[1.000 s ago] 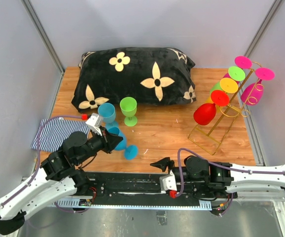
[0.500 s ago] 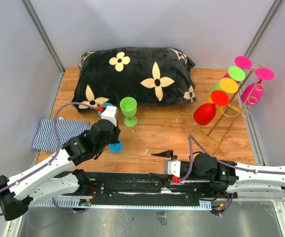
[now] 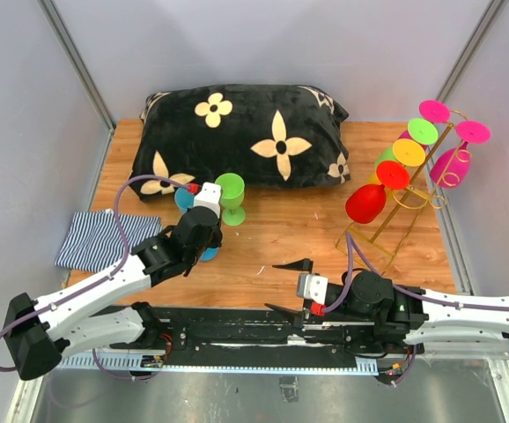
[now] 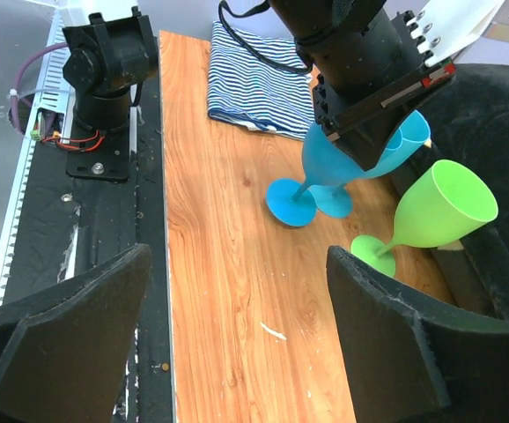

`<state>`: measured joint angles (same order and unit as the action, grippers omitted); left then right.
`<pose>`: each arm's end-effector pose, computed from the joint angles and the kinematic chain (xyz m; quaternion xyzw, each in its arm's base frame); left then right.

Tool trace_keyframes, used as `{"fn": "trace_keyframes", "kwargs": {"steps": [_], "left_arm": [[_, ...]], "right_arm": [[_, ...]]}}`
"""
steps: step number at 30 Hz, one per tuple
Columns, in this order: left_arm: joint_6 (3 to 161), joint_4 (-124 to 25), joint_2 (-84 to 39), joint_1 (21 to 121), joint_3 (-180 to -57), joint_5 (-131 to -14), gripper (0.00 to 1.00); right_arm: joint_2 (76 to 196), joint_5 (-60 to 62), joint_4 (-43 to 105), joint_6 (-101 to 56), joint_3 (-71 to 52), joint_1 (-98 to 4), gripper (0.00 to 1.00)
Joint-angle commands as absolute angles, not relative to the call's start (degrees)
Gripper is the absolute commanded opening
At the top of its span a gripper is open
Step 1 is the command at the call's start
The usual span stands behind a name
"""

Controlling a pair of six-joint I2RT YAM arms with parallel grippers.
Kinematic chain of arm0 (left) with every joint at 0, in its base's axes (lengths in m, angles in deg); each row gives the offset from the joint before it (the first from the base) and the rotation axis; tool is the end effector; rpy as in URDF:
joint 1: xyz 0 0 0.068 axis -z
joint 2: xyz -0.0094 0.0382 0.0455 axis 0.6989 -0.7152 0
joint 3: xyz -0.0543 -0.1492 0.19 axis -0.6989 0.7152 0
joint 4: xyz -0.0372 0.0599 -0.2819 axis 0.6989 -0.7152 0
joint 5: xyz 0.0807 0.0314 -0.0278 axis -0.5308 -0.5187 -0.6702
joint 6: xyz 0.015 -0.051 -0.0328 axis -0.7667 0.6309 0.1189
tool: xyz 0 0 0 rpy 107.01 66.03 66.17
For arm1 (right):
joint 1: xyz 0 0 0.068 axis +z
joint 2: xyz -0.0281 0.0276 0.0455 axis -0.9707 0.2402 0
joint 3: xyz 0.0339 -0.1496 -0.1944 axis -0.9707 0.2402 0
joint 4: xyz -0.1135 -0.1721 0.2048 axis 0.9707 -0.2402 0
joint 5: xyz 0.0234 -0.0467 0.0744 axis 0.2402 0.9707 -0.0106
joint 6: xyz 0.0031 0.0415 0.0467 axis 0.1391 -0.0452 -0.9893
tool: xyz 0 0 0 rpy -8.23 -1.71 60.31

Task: Take the wine glass off the wine glass rack
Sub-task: Place the wine glass at the center of the board.

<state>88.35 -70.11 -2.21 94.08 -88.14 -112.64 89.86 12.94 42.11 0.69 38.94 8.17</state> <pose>0.1895 -0.1848 0.2433 0.1040 0.8455 -0.0590 0.5205 0.0265 0.2265 0.2789 -0.5136 0.4613 0.3795 0.6160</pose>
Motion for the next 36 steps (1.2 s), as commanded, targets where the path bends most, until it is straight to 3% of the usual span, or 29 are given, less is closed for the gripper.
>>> {"fn": "trace_keyframes", "kwargs": {"steps": [1, 7, 18, 25, 36], "left_arm": [[87.39, -65.09, -4.17, 93.32, -86.89, -113.79, 0.01], [87.02, -63.56, -6.49, 92.96, -85.31, -113.1, 0.01], [87.49, -63.56, -5.57, 92.86, -84.38, -114.71, 0.11], [88.07, -65.37, -3.23, 92.86, -84.97, -115.34, 0.32], [86.65, -69.24, -0.59, 92.86, -87.65, -116.19, 0.39]], "right_arm": [[88.89, 15.61, 43.74, -0.53, 38.98, 8.8, 0.82], [87.6, 15.77, 42.76, -1.66, 39.57, 8.8, 0.82], [86.5, 15.96, 40.25, -1.99, 39.42, 8.79, 0.83], [86.72, 15.77, 40.28, -2.08, 39.36, 8.8, 0.84], [86.56, 16.27, 39.98, -2.79, 38.83, 8.8, 0.85]]}}
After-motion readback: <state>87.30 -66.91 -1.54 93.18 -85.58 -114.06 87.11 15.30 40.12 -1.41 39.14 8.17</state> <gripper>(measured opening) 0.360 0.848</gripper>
